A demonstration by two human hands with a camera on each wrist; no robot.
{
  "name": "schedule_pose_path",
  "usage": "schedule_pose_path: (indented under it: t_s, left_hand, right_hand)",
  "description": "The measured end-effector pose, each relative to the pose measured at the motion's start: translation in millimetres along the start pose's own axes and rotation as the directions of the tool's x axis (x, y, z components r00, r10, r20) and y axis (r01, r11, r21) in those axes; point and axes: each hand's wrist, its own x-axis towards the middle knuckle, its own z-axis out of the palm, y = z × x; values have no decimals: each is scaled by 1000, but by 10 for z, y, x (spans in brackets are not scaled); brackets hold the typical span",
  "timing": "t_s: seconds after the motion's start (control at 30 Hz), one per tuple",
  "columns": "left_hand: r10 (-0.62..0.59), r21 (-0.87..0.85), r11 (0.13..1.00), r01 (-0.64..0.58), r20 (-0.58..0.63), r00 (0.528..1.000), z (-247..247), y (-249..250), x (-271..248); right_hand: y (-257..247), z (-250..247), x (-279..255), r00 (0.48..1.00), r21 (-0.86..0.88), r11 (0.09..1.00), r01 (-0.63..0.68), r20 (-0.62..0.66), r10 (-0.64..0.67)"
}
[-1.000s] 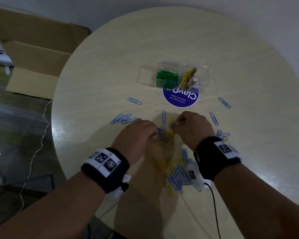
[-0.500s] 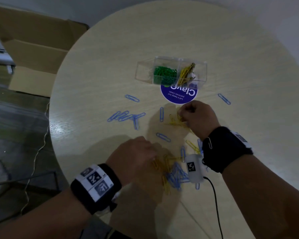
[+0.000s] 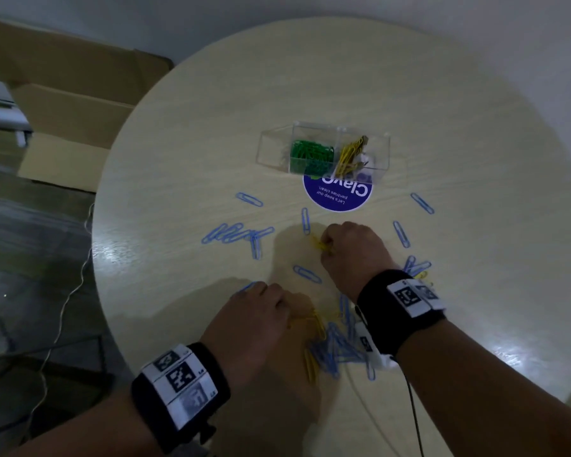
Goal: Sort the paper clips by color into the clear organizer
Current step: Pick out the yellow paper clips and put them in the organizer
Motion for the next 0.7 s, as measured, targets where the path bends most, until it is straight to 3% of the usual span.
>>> schedule_pose_path:
  t_s: [0.1, 0.2, 0.33, 0.47, 0.57, 0.7]
  left_hand:
    - [-38, 39, 999, 36, 58, 998, -12, 46, 12]
    - [-65, -79, 994, 78, 150, 986, -105, 9, 15]
    - [-198, -283, 924, 256, 219, 956, -259, -100, 93]
    - [-289, -520, 805, 285, 76, 954, -556, -233, 424]
    - [-389, -668, 691, 276, -22, 921, -844, -329, 852]
    - [-469, -769, 610, 191, -156, 870, -1147, -392, 1466]
  right_hand:
    - [-41, 1, -37, 999, -84, 996, 41, 14, -40]
    - [-1, -24, -46, 999, -42, 998, 40, 14, -39]
    - [105, -189, -82, 996, 120, 988, -94, 2, 94]
    - [335, -484, -98, 957, 439, 867, -234, -54, 286]
    - [496, -730, -34, 926, 627, 747, -221, -106, 363]
    - [653, -953, 166, 888, 745, 647, -163, -175, 425]
